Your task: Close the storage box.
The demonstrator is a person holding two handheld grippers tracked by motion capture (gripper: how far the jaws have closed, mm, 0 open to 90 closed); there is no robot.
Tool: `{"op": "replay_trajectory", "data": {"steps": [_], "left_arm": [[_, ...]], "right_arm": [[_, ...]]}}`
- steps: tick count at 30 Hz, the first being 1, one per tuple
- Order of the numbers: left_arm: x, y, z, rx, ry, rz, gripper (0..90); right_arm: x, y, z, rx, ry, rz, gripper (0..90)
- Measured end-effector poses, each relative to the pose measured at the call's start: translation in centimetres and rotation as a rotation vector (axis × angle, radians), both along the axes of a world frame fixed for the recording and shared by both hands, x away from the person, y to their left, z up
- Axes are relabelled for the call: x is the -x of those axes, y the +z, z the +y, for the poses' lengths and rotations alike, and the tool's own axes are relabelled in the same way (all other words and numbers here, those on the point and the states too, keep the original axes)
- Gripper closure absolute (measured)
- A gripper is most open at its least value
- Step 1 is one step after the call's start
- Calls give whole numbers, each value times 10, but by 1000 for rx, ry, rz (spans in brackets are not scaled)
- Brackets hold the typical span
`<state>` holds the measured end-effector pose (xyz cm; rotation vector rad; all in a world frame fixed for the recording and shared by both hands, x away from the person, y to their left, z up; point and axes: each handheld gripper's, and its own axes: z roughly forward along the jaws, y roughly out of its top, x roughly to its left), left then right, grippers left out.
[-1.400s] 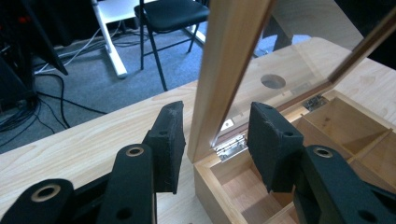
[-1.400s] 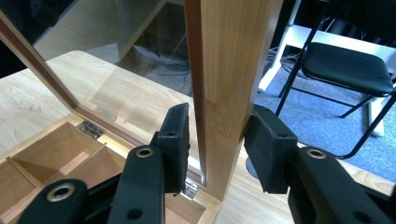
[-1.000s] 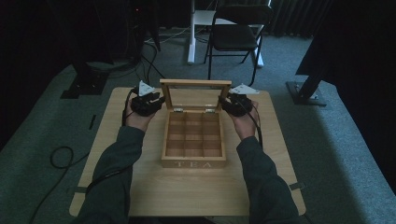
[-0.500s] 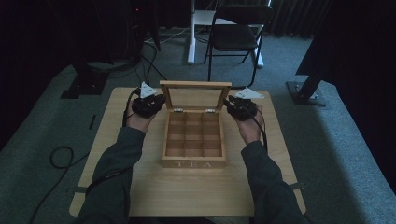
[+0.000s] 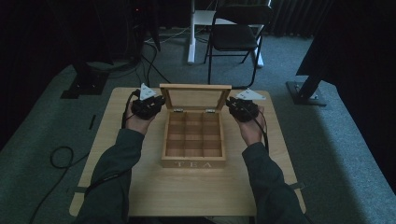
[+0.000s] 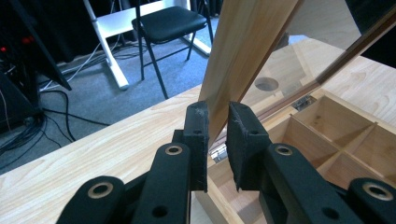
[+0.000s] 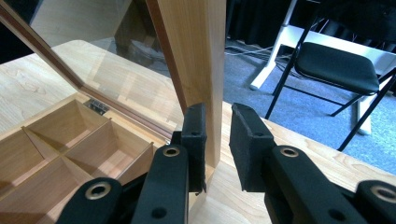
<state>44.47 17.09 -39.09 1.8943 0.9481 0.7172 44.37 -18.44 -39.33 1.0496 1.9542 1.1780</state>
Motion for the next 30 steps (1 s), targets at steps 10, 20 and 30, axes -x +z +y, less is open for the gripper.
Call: {"op": "replay_trajectory", "data": {"steps": [10,20,30], "left_arm": [[10,-5,1,5,-5,0,780],[20,-8,2,8,-14,0,778],[31,-10,2,16,-12,-1,775]], "right_arm": [[13,1,1,39,12,-7,760],[27,1,3,65,22,-34,763],[42,0,6,71,35,-54,762]]}}
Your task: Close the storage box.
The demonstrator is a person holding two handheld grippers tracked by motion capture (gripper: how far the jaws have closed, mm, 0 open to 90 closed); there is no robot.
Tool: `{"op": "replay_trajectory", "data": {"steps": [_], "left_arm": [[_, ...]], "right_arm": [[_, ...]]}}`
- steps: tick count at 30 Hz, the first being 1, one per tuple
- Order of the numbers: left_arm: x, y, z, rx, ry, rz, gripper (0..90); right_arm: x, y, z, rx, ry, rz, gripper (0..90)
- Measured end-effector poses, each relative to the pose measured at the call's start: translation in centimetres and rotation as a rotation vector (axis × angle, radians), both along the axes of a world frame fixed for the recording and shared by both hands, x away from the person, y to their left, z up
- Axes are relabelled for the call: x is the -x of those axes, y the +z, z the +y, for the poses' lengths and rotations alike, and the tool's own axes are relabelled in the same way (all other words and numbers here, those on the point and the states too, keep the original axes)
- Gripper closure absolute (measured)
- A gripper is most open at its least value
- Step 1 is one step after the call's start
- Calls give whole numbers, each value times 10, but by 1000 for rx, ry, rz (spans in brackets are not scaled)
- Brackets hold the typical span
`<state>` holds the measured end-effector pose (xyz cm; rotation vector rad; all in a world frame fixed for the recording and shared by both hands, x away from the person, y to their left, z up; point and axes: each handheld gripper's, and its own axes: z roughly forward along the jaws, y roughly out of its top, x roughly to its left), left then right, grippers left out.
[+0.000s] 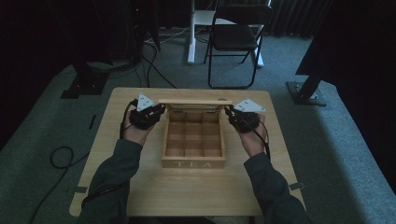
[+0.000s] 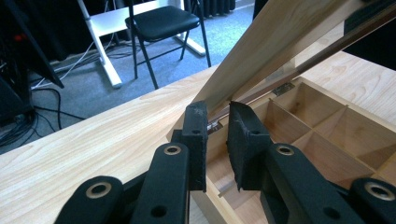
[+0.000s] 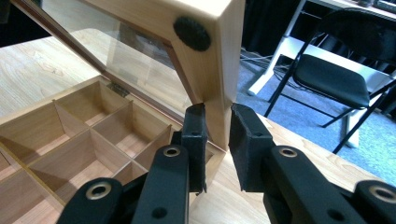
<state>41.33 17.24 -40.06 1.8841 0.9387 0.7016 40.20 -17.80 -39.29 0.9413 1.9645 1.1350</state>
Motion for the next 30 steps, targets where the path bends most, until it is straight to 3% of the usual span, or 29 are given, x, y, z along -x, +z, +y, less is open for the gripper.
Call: {"op": "replay_trajectory", "data": {"steps": [30], "left_arm": [[24,-8,1,-9,-9,11,773]], "right_arm": [[26,-12,0,-17,-12,18,763]]}}
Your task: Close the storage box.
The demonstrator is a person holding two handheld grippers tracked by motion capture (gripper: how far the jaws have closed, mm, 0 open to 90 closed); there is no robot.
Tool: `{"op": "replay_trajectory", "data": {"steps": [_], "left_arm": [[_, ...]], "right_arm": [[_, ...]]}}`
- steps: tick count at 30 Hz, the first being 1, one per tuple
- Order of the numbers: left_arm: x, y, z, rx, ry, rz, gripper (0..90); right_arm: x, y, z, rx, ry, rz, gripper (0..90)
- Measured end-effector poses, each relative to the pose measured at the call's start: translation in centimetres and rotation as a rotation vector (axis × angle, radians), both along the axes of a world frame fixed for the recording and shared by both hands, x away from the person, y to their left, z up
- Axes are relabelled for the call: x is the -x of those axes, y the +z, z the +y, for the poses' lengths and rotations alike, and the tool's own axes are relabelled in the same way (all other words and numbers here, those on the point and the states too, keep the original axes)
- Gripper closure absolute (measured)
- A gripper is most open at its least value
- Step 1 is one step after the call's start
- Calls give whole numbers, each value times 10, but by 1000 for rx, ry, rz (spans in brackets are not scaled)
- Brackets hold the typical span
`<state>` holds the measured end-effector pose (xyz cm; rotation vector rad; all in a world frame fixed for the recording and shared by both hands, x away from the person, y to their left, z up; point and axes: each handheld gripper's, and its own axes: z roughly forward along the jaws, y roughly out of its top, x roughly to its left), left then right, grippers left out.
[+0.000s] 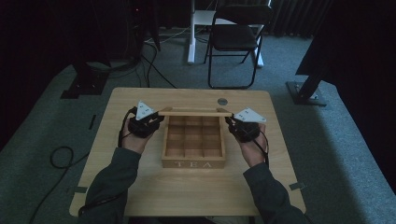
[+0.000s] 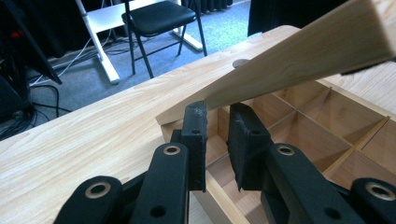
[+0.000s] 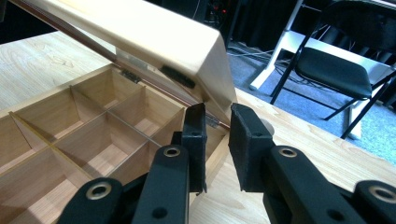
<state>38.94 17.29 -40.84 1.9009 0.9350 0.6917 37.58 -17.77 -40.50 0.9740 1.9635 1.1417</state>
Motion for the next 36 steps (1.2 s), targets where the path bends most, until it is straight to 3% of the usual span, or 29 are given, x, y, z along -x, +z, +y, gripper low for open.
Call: {"op": "replay_trajectory", "data": {"steps": [13,36], "left_arm": [[8,-4,0,-5,-6,-2,773],[20,-10,2,3,-9,-1,773]], "right_arm": [[7,-5,-3,-48,7,28,763],[15,-13,-3,-51,11,41,761]]}}
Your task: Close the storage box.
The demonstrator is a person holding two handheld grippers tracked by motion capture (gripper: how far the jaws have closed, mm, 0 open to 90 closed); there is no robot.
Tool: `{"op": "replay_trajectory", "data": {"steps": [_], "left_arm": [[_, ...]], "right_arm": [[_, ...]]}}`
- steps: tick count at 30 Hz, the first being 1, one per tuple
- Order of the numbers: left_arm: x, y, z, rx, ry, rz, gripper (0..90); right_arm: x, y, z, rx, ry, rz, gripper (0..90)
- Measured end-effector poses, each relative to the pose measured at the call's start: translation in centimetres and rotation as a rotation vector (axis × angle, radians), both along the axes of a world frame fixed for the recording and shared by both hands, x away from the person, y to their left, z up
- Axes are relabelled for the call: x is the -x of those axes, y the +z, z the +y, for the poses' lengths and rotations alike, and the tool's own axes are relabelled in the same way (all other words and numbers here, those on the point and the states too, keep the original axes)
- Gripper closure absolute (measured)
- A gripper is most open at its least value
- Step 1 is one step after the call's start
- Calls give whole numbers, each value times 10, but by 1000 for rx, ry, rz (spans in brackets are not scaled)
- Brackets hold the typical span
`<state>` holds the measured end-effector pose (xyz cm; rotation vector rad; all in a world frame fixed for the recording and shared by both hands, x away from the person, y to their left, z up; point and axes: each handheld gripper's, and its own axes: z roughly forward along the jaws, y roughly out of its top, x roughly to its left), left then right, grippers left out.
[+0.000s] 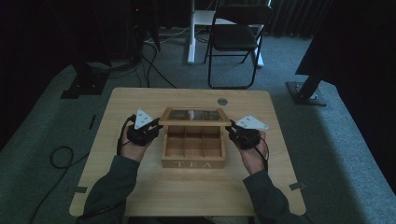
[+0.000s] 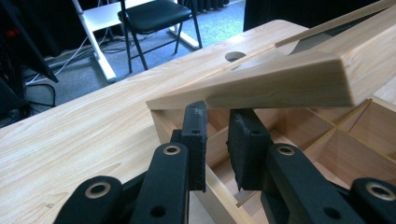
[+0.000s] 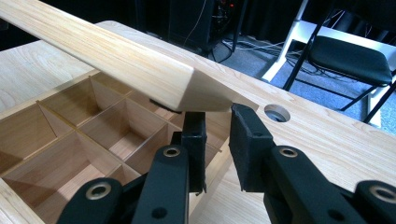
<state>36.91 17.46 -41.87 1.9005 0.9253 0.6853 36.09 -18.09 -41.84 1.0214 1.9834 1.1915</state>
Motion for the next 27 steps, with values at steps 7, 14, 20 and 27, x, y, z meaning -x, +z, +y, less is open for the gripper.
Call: {"op": "replay_trajectory", "data": {"steps": [7,14,20,27], "left_arm": [[3,-1,0,1,-2,1,773],[7,-2,0,0,-7,-1,773],[9,-4,1,8,-8,3,773],[13,-9,3,19,-9,11,771]], "right_arm": [[2,-2,0,0,0,2,760],[6,-3,1,4,-3,1,757],[8,-5,1,2,-6,1,754],[13,-8,0,-7,-10,11,754]]}}
